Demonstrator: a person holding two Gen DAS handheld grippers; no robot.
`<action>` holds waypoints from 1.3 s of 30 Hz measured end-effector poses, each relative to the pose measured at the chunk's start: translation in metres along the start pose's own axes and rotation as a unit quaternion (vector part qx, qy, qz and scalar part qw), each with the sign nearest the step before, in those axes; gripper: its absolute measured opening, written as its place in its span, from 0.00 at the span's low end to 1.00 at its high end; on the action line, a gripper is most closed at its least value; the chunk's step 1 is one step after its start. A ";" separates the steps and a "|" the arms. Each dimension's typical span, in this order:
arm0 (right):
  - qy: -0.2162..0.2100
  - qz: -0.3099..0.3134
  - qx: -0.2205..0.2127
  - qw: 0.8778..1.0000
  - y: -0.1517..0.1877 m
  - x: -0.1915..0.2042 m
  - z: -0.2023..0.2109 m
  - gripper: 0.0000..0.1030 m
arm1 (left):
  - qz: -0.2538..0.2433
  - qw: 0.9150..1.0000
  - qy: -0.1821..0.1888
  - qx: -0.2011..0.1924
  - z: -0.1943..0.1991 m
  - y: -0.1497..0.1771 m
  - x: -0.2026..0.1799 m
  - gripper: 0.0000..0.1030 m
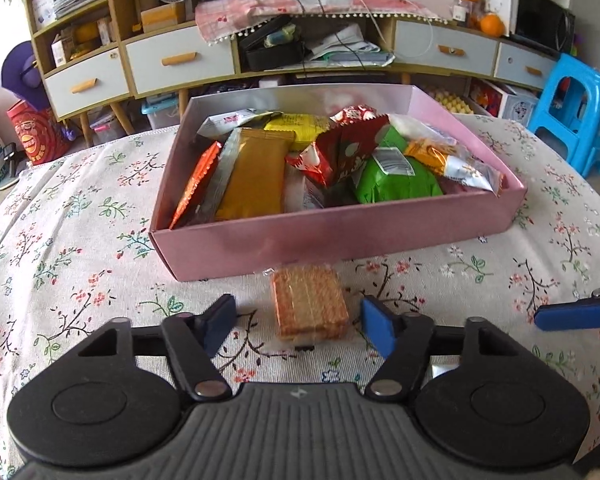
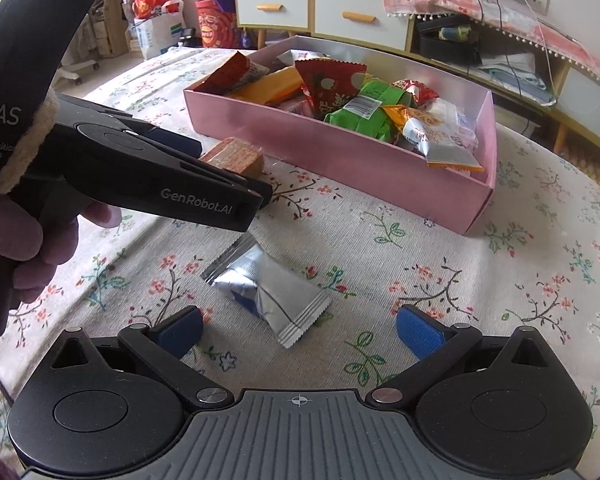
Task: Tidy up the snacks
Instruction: 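Grasp the wafer biscuit with the left tool while the right tool grasps the silver packet, then carry the wafer biscuit and silver packet over the pink box with both tools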
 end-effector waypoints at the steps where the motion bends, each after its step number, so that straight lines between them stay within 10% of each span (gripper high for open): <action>1: 0.002 0.000 0.000 1.000 -0.002 0.000 -0.001 0.99 | 0.004 1.000 -0.001 0.001 0.000 -0.001 0.001 0.55; 13: 0.006 -0.003 -0.003 1.000 -0.015 0.004 -0.003 0.77 | 0.013 1.000 0.019 0.018 0.002 -0.003 0.005 0.33; 24: 0.003 -0.015 -0.002 1.000 -0.020 0.006 0.001 0.28 | 0.019 0.999 0.031 0.034 0.006 -0.001 0.008 0.32; 39: 0.014 -0.107 0.025 0.994 -0.022 -0.019 0.009 0.25 | 0.081 0.992 0.062 0.074 0.016 0.003 0.020 0.31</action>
Point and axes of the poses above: each gripper's, at about its wrist camera, not at the fingertips, and z roughly against the way its jaws point, x to its left, y to its underside, the point moved 8 cm from there along -z, roughly the way its jaws point, and after that the axes turned 2 degrees about y, right-handed, at the moved point
